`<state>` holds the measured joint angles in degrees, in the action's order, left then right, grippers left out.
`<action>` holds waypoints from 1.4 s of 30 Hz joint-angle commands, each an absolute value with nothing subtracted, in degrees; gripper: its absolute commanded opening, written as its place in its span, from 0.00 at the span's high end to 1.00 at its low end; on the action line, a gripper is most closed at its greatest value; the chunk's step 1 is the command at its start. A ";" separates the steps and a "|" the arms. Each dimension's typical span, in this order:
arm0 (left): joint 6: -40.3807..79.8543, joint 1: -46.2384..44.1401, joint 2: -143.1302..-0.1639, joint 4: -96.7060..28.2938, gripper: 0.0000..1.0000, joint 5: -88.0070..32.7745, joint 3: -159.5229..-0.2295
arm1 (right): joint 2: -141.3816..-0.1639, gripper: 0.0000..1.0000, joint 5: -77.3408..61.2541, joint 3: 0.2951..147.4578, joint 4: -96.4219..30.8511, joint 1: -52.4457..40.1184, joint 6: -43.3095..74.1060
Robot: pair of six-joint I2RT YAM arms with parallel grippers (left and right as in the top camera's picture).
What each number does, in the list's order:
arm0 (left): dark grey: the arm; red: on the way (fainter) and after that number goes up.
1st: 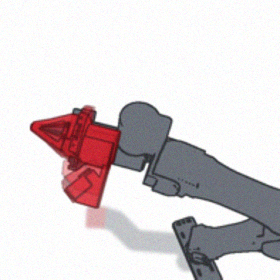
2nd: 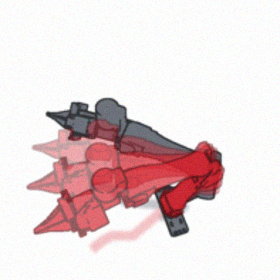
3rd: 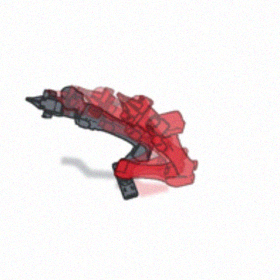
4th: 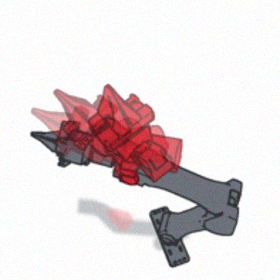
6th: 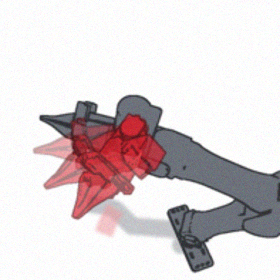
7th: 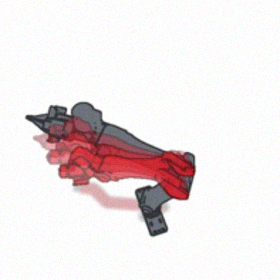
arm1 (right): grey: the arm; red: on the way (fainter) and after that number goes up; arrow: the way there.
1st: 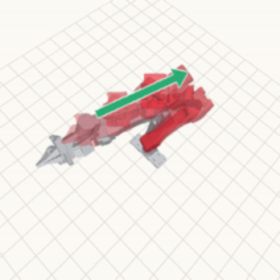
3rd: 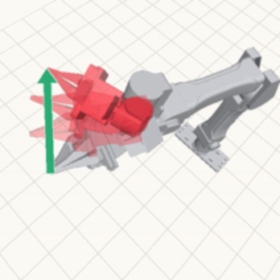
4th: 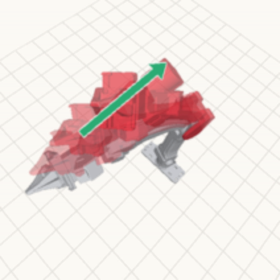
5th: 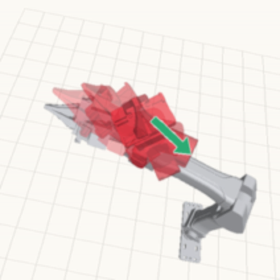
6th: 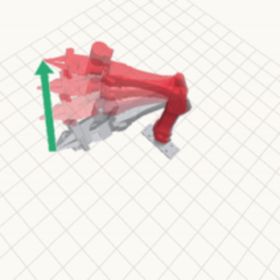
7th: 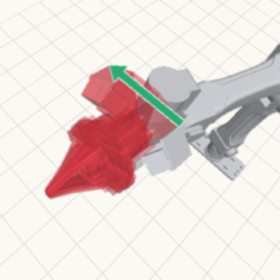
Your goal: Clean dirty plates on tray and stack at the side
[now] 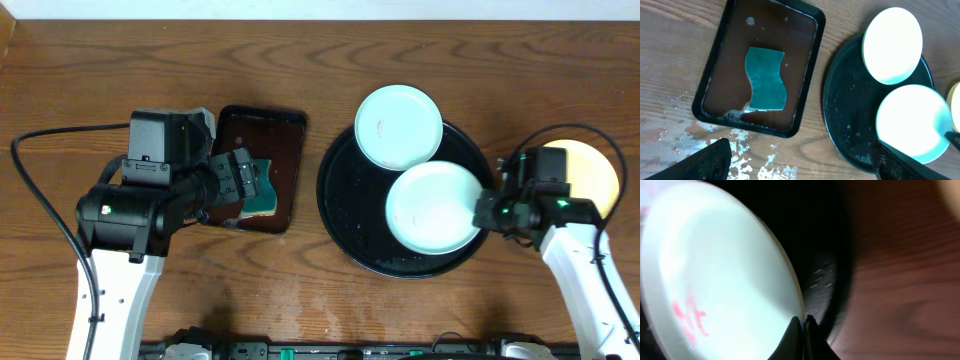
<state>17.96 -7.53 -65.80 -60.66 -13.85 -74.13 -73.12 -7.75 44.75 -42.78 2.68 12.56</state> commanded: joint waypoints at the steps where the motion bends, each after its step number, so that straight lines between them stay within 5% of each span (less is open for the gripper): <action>1: 17.61 -7.31 -65.87 -60.84 0.11 -14.35 -75.00 | -73.76 0.99 -8.60 43.11 -42.78 -1.32 21.50; 6: 17.63 -7.31 -65.87 -60.82 0.11 -14.35 -75.00 | -75.07 0.97 -5.87 40.34 -38.17 -6.90 29.17; 7: 17.65 -7.31 -65.87 -60.75 0.11 -14.35 -75.00 | -75.33 0.91 -6.31 40.32 -37.01 -7.79 29.04; 9: 17.65 -7.31 -65.87 -60.77 0.11 -14.35 -75.00 | -75.31 0.64 -7.09 40.53 -34.92 -9.47 24.10; 10: 17.63 -7.31 -65.87 -60.82 0.11 -14.35 -75.00 | -75.22 0.63 -7.62 40.99 -34.48 -10.09 20.40; 27: 19.70 -7.46 -82.06 -50.04 0.18 -7.68 -63.90 | -75.20 0.62 -7.60 49.54 -39.38 -10.70 11.90; 35: 20.01 -9.34 -99.35 -43.35 0.41 -7.90 -63.53 | -75.22 0.62 -7.81 49.52 -43.29 -10.72 11.90; 41: 21.04 -11.25 -106.87 -40.82 0.79 -4.67 -63.53 | -75.22 0.62 -7.99 49.52 -43.35 -10.72 11.92; 42: 21.10 -11.22 -107.37 -40.80 0.91 -4.58 -63.53 | -75.20 0.62 -7.99 49.52 -43.35 -10.72 11.92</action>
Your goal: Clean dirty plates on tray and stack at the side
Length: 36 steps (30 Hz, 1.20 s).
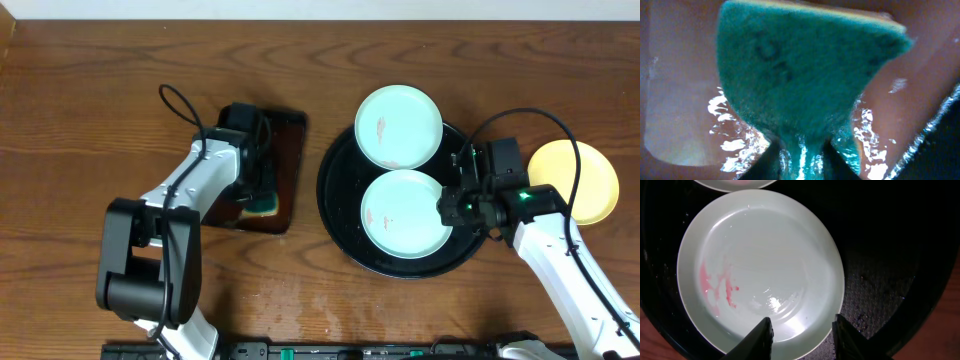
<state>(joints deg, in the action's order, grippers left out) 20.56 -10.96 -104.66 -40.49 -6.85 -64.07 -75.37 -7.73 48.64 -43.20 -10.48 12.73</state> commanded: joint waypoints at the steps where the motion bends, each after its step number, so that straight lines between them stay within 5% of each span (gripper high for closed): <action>1: 21.10 -11.22 -107.55 -40.80 0.92 -4.58 -63.53 | -75.22 0.62 -7.99 49.52 -43.35 -10.72 11.92; 7: 21.08 -11.18 -104.03 -44.36 0.92 -4.89 -66.65 | -75.20 0.63 -7.97 49.52 -43.31 -10.72 11.90; 11: 20.78 -11.18 -98.85 -44.88 0.43 -4.73 -67.26 | -75.22 0.63 -7.97 49.52 -43.33 -10.72 11.90; 19: 20.23 -11.18 -100.47 -39.24 0.34 2.15 -64.60 | -75.22 0.62 -7.99 49.52 -43.33 -10.72 11.92; 25: 20.21 -11.33 -107.26 -35.42 0.49 -3.62 -63.42 | -75.22 0.62 -7.99 49.52 -43.33 -10.72 11.92; 28: 20.21 -11.33 -108.68 -35.64 0.92 -4.32 -63.42 | -75.22 0.62 -7.99 49.52 -43.33 -10.72 11.92; 36: 19.92 -11.33 -105.01 -41.19 0.92 -4.23 -67.24 | -75.24 0.62 -5.06 49.50 -43.18 -10.68 11.97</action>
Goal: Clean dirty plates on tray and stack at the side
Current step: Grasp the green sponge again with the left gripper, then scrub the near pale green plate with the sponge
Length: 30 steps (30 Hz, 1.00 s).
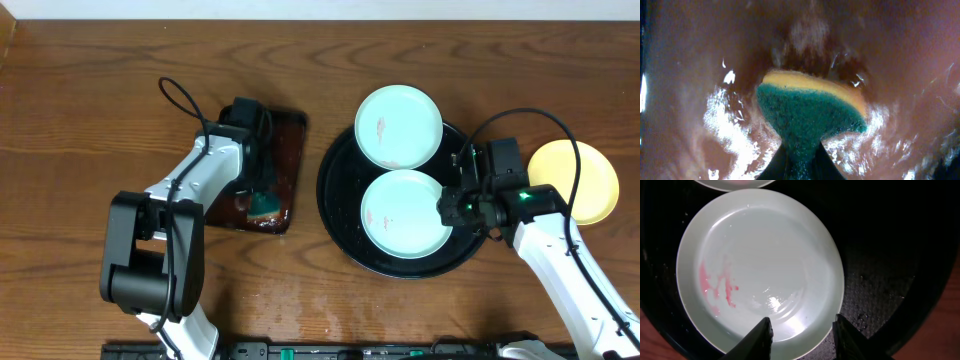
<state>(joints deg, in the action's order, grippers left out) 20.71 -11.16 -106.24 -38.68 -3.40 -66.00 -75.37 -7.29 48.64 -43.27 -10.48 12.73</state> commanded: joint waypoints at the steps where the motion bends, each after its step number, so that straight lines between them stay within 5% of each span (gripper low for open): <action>1: 19.77 -11.33 -104.07 -42.19 0.93 -4.27 -67.94 | -75.33 0.62 -3.92 49.47 -42.96 -10.52 12.43; 11: 17.80 -14.13 -93.51 -50.52 0.93 -8.34 -75.92 | -77.67 0.64 -3.62 49.34 -41.17 -4.47 13.17; 22: 24.05 -30.92 -91.68 -41.76 0.92 -13.54 -76.93 | -92.14 0.73 -13.39 49.28 -36.93 -3.57 5.93; 28: 28.42 -38.83 -97.73 -36.95 0.93 -14.37 -76.93 | -95.18 0.99 -13.37 49.28 -35.46 -3.57 5.93; 30: 30.35 -40.97 -100.40 -34.50 0.92 -15.90 -76.93 | -95.18 0.99 -13.37 49.28 -35.05 -3.57 6.17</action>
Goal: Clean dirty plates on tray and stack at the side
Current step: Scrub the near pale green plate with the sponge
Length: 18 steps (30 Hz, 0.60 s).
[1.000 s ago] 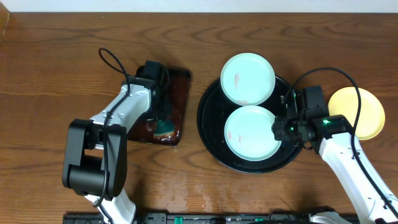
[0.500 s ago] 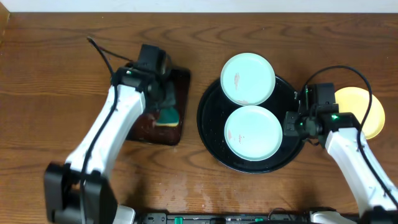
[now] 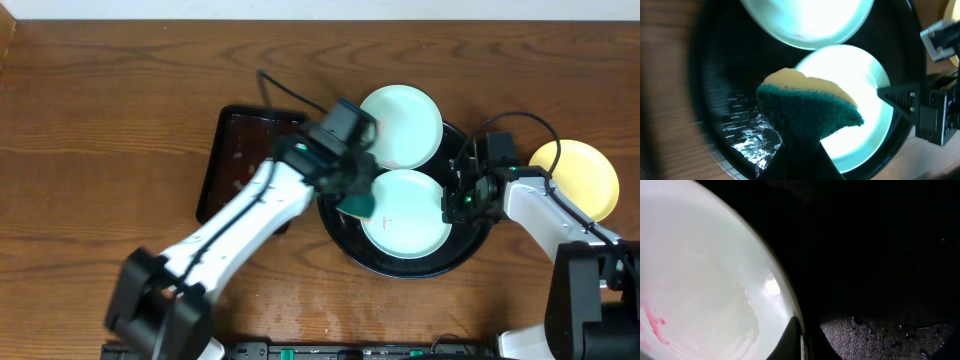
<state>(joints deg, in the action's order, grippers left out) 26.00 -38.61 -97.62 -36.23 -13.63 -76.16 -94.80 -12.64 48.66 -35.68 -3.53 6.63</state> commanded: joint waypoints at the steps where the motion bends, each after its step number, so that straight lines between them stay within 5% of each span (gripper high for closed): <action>1: 31.40 -41.85 -101.73 -33.32 0.92 -16.51 -76.93 | -95.18 0.99 -13.34 49.28 -34.85 -3.57 6.31; 12: 37.58 -46.15 -116.22 -19.77 0.92 -23.03 -76.90 | -95.18 0.99 -13.37 49.28 -34.74 -3.60 6.81; 18: 35.44 -44.34 -120.51 -28.14 0.93 -9.67 -76.90 | -95.18 0.99 -13.37 49.28 -35.16 -3.92 6.81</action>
<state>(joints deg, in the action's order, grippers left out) 36.07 -45.82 -117.60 -23.99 -20.23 -77.73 -94.80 -13.30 48.69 -35.11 -3.55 6.70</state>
